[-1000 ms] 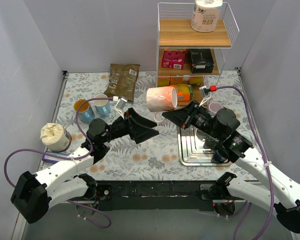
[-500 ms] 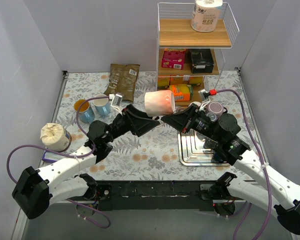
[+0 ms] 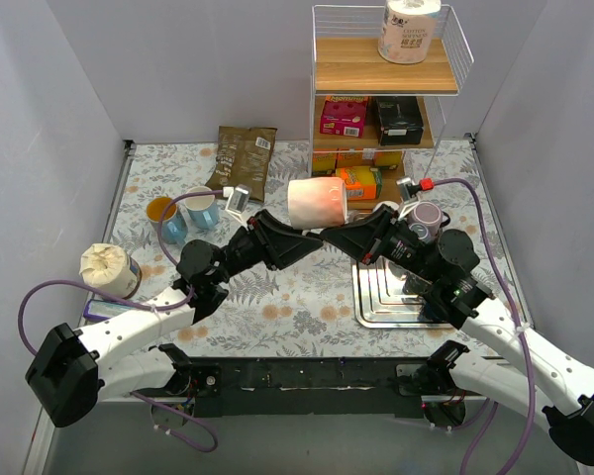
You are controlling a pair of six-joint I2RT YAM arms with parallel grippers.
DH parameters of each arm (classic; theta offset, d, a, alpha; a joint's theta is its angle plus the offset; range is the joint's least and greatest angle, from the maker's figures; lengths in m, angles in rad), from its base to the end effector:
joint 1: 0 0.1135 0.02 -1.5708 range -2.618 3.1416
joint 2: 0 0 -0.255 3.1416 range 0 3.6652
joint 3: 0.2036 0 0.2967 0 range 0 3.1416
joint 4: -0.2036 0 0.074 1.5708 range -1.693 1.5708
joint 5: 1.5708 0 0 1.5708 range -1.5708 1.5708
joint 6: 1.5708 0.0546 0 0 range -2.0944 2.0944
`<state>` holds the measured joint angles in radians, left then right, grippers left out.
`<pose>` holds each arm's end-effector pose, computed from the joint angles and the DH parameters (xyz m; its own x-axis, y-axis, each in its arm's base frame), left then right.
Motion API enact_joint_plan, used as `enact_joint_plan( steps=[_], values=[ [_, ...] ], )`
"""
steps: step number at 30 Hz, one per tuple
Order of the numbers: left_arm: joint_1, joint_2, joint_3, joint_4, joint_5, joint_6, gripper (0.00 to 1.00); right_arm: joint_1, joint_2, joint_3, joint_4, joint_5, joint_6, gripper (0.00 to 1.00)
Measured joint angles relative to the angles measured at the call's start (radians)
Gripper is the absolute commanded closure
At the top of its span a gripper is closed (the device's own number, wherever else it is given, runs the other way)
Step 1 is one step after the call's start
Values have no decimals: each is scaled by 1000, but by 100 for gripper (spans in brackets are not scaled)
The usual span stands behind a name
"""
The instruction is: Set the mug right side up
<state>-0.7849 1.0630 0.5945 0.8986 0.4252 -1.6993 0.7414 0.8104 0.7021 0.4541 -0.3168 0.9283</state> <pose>0.1927 -0.2243 0.3102 -0.9394 -0.3386 -0.0541 0.1761 -0.3409 -0.9235 0.1788 0.1868 0.3692 -0.5370 0.5398 -0.6483 -0.7142 0.1181 0.6899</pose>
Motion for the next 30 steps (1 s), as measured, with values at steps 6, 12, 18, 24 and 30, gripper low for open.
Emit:
enact_joint_plan(
  steps=[6,12,18,24,30],
  values=[
    [-10,11,3,-8,-22,-3,100,-1,-5,-14,25,2,-6,99],
    [-18,-9,3,-48,-64,10,100,-1,-3,-8,4,5,-14,58],
    [-24,-69,7,-226,-171,67,100,0,0,17,-72,54,-37,19],
    [-23,-125,86,-554,-387,142,100,0,0,56,-270,175,-60,5],
    [-22,-168,185,-808,-599,245,100,0,0,57,-486,290,-67,4]
  ],
)
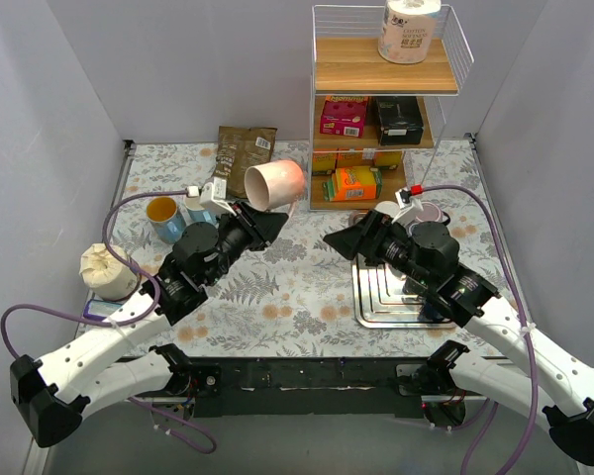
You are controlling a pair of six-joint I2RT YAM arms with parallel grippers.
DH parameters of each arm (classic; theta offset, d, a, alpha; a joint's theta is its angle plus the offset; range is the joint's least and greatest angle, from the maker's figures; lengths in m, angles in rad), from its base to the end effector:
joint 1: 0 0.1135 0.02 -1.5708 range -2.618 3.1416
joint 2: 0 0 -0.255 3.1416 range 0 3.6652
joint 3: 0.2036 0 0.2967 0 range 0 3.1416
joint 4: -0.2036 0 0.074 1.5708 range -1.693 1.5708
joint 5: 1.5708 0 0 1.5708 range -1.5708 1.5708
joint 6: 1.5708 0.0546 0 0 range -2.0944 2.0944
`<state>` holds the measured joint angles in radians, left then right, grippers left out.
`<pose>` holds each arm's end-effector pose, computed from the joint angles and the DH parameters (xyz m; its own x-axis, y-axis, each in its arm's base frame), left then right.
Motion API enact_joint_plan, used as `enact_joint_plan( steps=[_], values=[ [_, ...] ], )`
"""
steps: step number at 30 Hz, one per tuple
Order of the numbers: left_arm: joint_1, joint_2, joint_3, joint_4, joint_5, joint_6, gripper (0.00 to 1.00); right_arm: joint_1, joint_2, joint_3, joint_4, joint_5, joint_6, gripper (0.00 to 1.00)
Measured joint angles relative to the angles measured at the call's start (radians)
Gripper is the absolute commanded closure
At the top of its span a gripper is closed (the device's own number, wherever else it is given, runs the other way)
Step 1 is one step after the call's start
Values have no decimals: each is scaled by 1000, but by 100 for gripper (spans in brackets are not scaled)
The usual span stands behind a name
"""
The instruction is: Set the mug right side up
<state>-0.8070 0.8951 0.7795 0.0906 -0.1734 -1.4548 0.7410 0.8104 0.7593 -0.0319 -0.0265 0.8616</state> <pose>0.2031 -0.1985 0.3354 -0.5901 -0.7984 -0.1200 0.0514 0.1112 -0.9925 0.1950 0.1804 0.3327 -0.5667 0.5097 -0.6473 -0.4057 0.5112 0.7577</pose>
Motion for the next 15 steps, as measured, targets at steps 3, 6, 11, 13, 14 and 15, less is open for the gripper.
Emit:
enact_joint_plan(
  steps=[3,6,11,13,14,15],
  values=[
    [0,22,65,-118,-98,47,100,0,-2,0,-95,51,3,4],
    [0,73,119,-210,-191,82,100,0,-3,0,-166,86,-2,3],
    [1,220,190,-359,-331,122,100,0,10,15,-270,113,-31,3],
    [11,293,222,-414,-364,132,100,0,18,31,-303,121,-41,2],
    [18,328,238,-438,-369,135,100,0,22,40,-318,126,-48,2],
    [30,360,252,-455,-367,138,100,0,24,47,-328,129,-53,2]
  ],
)
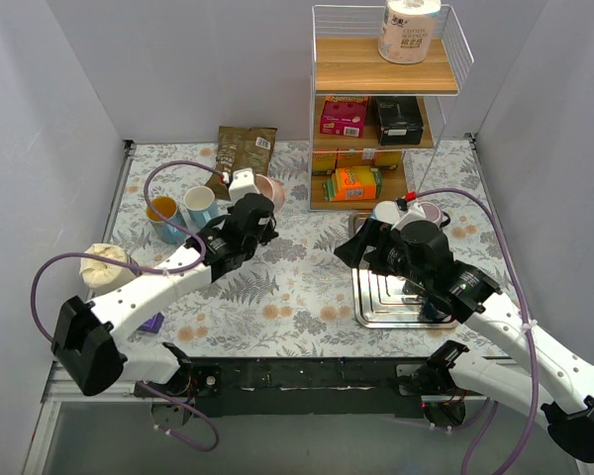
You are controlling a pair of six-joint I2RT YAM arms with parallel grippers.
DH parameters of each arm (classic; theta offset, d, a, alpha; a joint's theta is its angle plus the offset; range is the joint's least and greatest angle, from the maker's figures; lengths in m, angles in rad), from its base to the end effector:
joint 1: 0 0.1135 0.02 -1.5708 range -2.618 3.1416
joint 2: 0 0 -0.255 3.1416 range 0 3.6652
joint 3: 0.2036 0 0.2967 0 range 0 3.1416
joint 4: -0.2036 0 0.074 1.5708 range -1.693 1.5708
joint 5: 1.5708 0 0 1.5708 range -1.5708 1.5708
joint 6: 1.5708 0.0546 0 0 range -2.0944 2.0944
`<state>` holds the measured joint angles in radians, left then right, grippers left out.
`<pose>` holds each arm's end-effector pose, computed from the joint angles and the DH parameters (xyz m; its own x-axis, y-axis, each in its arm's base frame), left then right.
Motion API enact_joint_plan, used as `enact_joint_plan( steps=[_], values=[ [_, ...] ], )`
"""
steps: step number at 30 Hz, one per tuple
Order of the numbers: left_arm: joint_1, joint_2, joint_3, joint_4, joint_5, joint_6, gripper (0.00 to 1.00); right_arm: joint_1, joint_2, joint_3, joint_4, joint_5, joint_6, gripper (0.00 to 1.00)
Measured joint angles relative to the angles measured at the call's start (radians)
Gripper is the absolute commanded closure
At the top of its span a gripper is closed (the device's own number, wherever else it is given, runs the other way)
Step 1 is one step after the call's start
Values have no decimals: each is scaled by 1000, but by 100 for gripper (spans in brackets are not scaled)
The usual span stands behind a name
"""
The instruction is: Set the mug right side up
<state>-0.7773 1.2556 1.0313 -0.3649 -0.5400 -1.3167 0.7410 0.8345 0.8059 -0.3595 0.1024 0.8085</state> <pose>0.2606 -0.2171 0.2827 -0.3869 -0.7839 -0.4855 -0.3088 0.6063 -0.7329 0.1954 0.1712 0.3055 -0.6280 0.4006 -0.6672 -0.2136 0.7357 0.6428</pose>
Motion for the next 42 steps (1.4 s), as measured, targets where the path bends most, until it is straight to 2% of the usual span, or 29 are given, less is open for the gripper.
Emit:
enact_joint_plan(
  steps=[11,29,42],
  values=[
    [244,217,50,-44,82,35,100,0,23,17,-86,3,-42,2],
    [308,519,166,-5,134,159,100,-8,33,17,-95,-4,-71,2],
    [373,627,324,-125,191,167,100,-21,79,17,-95,-31,-72,3]
  ],
)
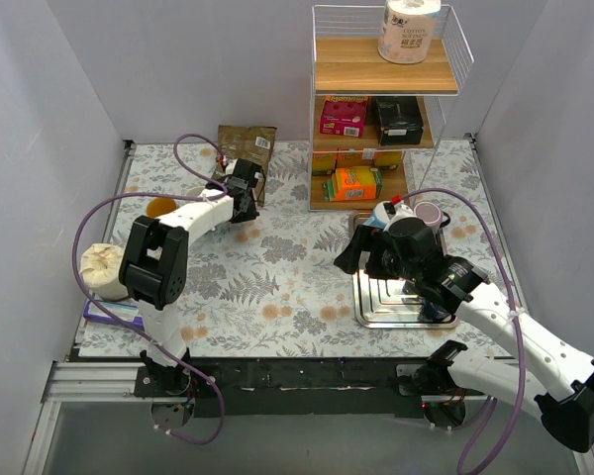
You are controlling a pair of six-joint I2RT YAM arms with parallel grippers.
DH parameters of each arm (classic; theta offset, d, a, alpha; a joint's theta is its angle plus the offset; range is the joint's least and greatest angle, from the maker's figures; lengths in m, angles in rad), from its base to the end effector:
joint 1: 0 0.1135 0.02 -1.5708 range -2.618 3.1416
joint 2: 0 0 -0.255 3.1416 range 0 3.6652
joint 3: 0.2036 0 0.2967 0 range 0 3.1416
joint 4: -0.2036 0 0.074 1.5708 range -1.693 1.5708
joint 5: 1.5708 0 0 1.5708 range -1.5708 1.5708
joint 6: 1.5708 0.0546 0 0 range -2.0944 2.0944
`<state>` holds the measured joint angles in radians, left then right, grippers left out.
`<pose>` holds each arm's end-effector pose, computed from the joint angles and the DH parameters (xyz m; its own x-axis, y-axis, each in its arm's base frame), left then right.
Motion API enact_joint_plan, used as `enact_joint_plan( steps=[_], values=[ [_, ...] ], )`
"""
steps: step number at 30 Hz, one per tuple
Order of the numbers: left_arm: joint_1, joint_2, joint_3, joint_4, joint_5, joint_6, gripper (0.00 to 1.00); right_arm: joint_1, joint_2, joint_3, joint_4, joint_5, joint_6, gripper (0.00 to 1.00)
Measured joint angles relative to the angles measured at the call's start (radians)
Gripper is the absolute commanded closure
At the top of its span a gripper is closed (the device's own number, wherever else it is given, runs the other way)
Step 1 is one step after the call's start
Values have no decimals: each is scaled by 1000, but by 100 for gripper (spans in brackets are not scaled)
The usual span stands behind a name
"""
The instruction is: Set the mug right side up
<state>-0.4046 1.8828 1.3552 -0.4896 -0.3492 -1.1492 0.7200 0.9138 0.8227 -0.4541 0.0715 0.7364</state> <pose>0.4168 -0.1582 0.1551 -0.5066 -0.7157 -0.4807 -0.6298 0.6880 -0.3606 0.2048 0.1744 0.2821 -0.6997 0.2774 -0.6584 -0.1914 0.8151 0.5468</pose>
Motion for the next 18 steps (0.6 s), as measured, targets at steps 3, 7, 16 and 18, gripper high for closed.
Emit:
enact_joint_plan(
  steps=[3,7,16,18],
  values=[
    [4,11,19,-27,7,-4,100,-2,9,0,0,-5,0,3],
    [4,11,22,-47,18,-14,100,-6,13,0,1,-16,0,3],
    [6,-37,-8,-111,60,-29,100,-12,17,0,5,-31,2,4],
    [6,-39,-8,-116,64,-29,100,-13,17,0,8,-34,5,3]
  ],
)
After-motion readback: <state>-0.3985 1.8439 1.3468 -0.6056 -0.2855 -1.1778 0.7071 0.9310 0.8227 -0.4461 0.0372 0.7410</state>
